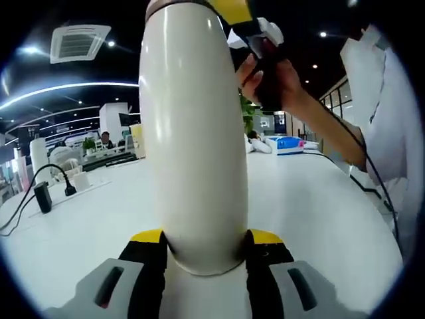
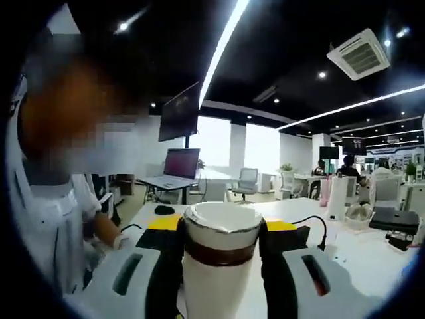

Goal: Grasp the water cup twist off the cup lid place the cup lid on the table

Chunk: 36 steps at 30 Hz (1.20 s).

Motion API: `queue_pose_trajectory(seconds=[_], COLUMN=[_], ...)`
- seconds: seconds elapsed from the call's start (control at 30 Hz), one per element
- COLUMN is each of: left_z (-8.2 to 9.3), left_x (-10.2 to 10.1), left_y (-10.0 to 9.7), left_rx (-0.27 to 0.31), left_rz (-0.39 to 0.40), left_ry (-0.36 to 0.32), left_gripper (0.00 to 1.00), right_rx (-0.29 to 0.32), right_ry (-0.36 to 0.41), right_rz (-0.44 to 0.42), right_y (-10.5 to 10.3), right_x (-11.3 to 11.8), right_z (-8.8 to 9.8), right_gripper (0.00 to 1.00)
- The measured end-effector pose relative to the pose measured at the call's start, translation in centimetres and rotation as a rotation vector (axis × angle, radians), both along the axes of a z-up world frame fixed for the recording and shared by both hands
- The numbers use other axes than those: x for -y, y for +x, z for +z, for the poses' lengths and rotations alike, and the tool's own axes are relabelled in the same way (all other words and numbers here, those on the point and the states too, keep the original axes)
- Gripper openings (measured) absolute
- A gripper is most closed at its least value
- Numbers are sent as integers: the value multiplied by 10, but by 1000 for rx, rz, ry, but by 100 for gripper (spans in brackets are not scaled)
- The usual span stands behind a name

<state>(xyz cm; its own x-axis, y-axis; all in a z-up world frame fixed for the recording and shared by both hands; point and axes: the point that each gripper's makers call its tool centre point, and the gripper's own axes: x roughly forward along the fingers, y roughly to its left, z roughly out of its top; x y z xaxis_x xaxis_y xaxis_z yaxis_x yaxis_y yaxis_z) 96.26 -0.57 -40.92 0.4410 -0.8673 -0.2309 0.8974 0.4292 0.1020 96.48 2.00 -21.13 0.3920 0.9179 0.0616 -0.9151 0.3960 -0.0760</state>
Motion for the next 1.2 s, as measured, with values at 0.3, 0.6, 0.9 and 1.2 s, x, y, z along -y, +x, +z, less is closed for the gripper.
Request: queue_pose_trajectory(seconds=[0.3, 0.6, 0.9, 1.2], left_z=[0, 1, 1, 2], left_x=[0, 0, 0, 0], left_y=[-1, -1, -1, -2], left_rx=[3, 6, 7, 8], left_rz=[0, 0, 0, -1], left_ry=[3, 3, 2, 2], left_gripper=[48, 48, 47, 47], right_rx=[-53, -13, 98, 116], right_ry=[-86, -1, 95, 101], right_rz=[-340, -614, -977, -1103], right_y=[4, -5, -13, -13], right_x=[7, 1, 21, 14], right_z=[-11, -8, 10, 6], right_gripper=[72, 79, 79, 76])
